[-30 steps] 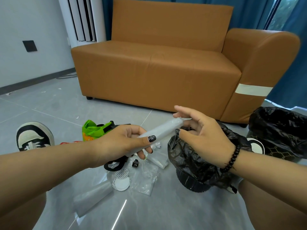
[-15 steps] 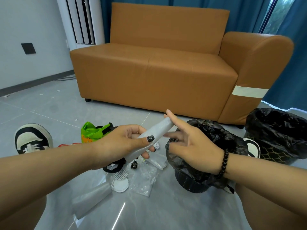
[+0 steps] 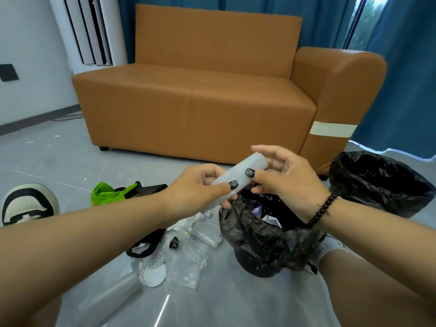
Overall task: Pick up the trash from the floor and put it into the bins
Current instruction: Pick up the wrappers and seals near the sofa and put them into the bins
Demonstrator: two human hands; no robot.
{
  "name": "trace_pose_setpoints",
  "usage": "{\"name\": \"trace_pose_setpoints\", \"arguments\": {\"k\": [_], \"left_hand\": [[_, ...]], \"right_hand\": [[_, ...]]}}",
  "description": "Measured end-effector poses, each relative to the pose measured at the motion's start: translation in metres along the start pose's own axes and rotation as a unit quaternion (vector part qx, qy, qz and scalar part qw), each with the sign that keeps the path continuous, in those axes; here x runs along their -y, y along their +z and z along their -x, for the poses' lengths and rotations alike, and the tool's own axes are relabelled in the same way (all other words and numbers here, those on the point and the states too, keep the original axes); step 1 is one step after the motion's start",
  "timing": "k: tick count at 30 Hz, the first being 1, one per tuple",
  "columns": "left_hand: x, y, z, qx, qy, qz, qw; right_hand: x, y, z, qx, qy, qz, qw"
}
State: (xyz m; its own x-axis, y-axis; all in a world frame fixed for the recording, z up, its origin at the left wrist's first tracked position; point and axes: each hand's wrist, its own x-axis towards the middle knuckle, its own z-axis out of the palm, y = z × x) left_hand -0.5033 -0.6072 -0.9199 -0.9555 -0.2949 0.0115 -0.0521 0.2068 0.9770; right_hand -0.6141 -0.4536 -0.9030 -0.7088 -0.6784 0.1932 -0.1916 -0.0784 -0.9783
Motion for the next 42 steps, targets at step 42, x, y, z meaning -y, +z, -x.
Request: {"name": "trace_pose_setpoints", "arguments": {"k": [42], "left_hand": [[0.116,0.067,-0.029,-0.001,-0.203,0.031,0.979]], "right_hand": [[-0.113,-0.07,-0.032,0.129,-0.021,0.506,0.852]]}}
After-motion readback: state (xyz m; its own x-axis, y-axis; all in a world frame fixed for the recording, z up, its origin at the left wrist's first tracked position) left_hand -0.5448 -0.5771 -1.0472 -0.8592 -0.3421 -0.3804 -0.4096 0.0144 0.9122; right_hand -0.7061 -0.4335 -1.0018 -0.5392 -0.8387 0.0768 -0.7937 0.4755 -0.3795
